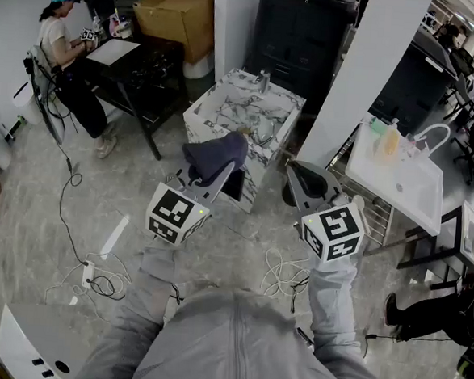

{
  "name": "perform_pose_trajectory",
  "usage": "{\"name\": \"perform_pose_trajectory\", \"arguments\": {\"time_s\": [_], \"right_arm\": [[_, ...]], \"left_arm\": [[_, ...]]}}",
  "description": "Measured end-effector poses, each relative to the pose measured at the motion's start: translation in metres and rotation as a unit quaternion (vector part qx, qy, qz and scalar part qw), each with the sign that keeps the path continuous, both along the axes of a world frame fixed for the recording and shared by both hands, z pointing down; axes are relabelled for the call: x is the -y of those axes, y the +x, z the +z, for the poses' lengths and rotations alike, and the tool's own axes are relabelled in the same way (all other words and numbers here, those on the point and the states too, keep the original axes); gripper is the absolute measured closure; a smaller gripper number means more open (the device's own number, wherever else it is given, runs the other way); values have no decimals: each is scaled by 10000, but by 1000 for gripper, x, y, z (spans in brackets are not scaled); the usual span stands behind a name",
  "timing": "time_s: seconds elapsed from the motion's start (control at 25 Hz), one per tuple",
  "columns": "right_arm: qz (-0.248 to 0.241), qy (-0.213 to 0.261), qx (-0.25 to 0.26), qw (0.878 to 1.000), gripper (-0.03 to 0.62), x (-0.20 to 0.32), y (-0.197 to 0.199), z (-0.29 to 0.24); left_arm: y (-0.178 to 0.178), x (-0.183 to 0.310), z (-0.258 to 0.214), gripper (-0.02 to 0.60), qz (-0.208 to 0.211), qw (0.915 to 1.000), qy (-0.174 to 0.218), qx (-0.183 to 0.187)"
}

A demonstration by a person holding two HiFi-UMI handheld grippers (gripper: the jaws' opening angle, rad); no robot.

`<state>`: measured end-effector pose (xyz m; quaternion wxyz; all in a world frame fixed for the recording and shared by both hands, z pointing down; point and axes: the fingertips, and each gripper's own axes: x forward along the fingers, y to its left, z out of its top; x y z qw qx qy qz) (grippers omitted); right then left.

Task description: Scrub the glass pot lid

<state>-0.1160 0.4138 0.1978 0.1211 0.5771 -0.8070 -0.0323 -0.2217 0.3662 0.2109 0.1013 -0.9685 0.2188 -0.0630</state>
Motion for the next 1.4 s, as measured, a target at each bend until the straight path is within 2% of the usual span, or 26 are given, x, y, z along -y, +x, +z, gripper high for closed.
{"name": "perform_pose_trajectory", "arguments": {"time_s": [0.36, 0.64, 1.04, 1.4], "right_arm": [[27, 37, 89, 10000, 560, -9, 5, 5], [-66, -106, 232, 9997, 560, -10, 12, 19], [-366, -156, 299, 9988, 560, -9, 35, 22], [-545, -200, 437, 9974, 559, -8, 46, 28]], "left_arm": [[2, -9, 11, 514, -5, 9999, -111, 87], [10, -11, 24, 514, -45, 9996, -223, 176], [38, -15, 24, 514, -314, 9992, -206, 167], [47, -19, 27, 514, -475, 9985, -219, 174]]}}
